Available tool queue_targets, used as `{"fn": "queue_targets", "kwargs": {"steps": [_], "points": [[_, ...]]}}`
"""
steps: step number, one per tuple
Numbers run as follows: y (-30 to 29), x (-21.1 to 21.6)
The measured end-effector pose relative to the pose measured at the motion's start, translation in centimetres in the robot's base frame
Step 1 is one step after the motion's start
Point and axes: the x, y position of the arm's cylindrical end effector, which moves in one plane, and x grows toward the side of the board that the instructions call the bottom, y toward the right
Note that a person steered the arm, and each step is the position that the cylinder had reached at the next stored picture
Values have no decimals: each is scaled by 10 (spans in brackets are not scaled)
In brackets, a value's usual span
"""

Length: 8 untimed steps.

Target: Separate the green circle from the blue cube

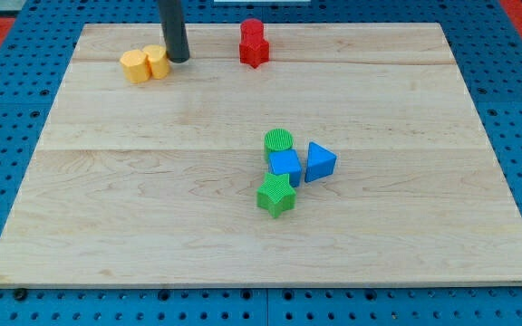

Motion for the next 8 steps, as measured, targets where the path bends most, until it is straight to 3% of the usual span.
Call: {"fn": "queue_targets", "kwargs": {"steps": [1,2,3,4,5,6,8], "points": [[29,10],[85,63],[92,123],[109,122],[174,103],[207,118],[177,167]]}}
